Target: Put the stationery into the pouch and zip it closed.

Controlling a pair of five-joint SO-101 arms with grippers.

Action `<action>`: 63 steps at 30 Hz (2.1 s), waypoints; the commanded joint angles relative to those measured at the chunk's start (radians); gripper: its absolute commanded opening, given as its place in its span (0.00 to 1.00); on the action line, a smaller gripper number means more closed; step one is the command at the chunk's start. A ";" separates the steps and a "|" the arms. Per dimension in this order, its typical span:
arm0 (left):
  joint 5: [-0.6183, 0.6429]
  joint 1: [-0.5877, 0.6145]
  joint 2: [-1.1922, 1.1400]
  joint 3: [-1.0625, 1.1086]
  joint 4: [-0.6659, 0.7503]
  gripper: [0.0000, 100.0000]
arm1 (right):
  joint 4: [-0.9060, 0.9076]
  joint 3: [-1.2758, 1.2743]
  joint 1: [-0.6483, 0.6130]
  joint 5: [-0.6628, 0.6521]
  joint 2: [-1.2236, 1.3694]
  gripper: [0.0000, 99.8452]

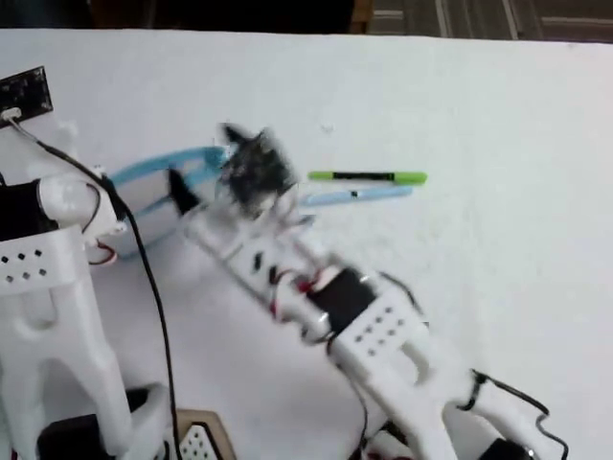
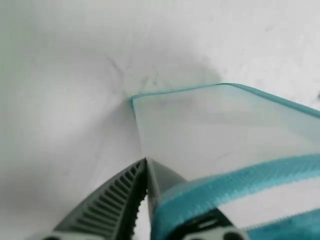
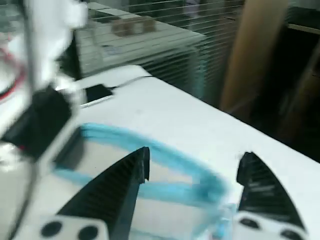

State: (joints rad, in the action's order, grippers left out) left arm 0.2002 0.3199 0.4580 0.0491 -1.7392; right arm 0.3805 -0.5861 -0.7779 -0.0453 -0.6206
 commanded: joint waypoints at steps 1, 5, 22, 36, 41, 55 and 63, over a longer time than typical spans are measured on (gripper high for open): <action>-0.003 -0.005 0.005 -0.008 0.020 0.02 | 0.193 0.210 0.176 -0.011 0.002 0.26; -0.003 -0.005 0.005 -0.009 0.020 0.02 | 0.387 0.397 0.332 -0.014 0.154 0.26; -0.005 -0.005 0.005 -0.009 0.020 0.02 | 1.023 1.010 0.450 -0.927 1.006 0.26; -0.005 -0.008 0.005 -0.011 0.020 0.02 | 1.285 1.564 0.429 -1.085 1.593 0.26; -0.005 -0.008 0.005 -0.005 0.035 0.02 | 1.388 1.755 0.427 -1.120 1.753 0.22; -0.005 -0.008 0.005 -0.003 0.040 0.02 | 1.391 1.880 0.427 -1.115 1.724 0.02; -0.005 -0.007 0.005 -0.003 0.040 0.02 | 1.392 1.863 0.433 -1.115 1.466 0.02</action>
State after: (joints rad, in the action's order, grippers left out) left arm 0.2002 0.3199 0.4580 0.0522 -1.7208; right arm 1.7507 1.2674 -0.3391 -1.1546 1.0180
